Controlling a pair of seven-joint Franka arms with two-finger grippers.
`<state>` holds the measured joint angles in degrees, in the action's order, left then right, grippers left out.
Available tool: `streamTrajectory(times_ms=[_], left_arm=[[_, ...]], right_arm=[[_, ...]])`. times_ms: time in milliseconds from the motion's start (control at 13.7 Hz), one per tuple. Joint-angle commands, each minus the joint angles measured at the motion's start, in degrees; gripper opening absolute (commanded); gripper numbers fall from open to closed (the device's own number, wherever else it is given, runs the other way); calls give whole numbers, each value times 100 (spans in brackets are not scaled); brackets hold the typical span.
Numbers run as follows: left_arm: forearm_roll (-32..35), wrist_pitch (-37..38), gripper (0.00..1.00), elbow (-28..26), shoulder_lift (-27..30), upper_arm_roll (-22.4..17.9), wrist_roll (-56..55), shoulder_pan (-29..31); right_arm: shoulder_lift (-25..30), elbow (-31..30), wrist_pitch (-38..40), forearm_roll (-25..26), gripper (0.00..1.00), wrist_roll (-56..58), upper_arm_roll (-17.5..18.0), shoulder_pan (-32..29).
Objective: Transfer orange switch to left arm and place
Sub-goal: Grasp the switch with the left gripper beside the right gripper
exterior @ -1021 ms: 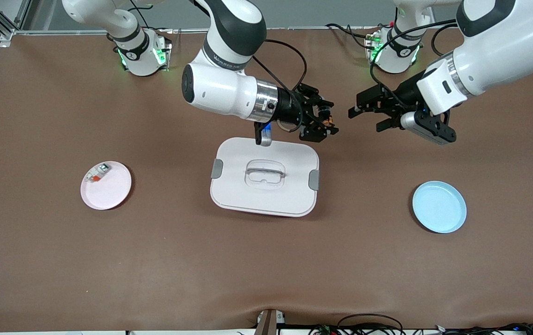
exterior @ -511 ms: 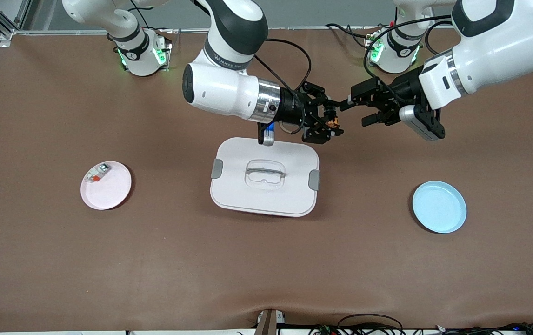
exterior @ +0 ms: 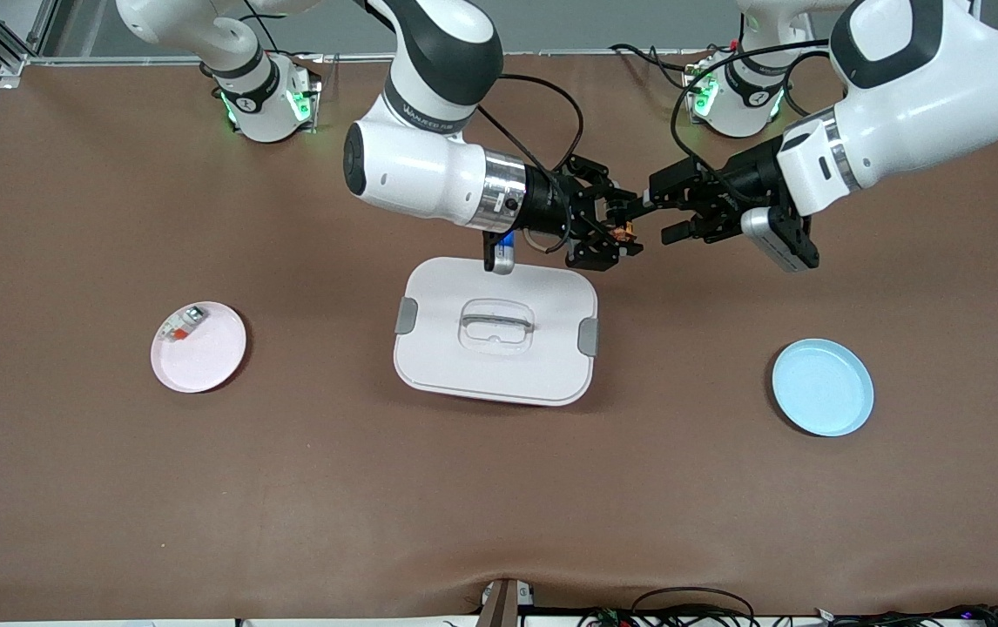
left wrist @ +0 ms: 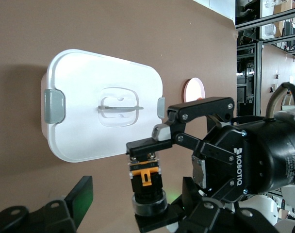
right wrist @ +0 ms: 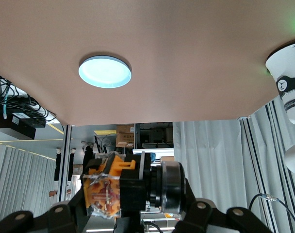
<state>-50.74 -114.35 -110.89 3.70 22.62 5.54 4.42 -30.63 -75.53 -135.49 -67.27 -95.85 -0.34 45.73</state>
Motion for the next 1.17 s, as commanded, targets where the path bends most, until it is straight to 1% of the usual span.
streamTrajectory(times_ms=[0,146,219,292,365,511,584,803,876,1094], left_arm=[[-138,-201,79,-143,70,102,97,15],[-147,-368,72,-152,-9,233,97,15],[-147,-421,71,-161,-27,277,88,15],[-147,-430,67,-187,-36,295,79,15],[-147,-465,65,-196,-36,295,71,15],[-147,-527,65,-231,-79,365,53,6],[-147,-588,64,-240,-88,409,44,15],[-147,-738,54,-240,-176,506,18,6],[-147,-756,46,-240,-194,515,18,6],[-147,-764,0,-231,-194,533,0,15]], right_arm=[[-109,197,-21,-111,14,-74,-71,94],[-118,197,-12,-111,14,-66,-71,94],[-109,197,-12,-111,14,-66,-71,94],[-109,197,-12,-111,14,-66,-71,85],[-118,197,-12,-111,14,-66,-71,85],[-118,197,-12,-111,14,-66,-71,85],[-118,197,-12,-102,14,-66,-71,85],[-109,197,-12,-102,14,-66,-71,76],[-109,197,-3,-85,14,-57,-71,77],[-109,197,-3,-85,14,-57,-71,68]])
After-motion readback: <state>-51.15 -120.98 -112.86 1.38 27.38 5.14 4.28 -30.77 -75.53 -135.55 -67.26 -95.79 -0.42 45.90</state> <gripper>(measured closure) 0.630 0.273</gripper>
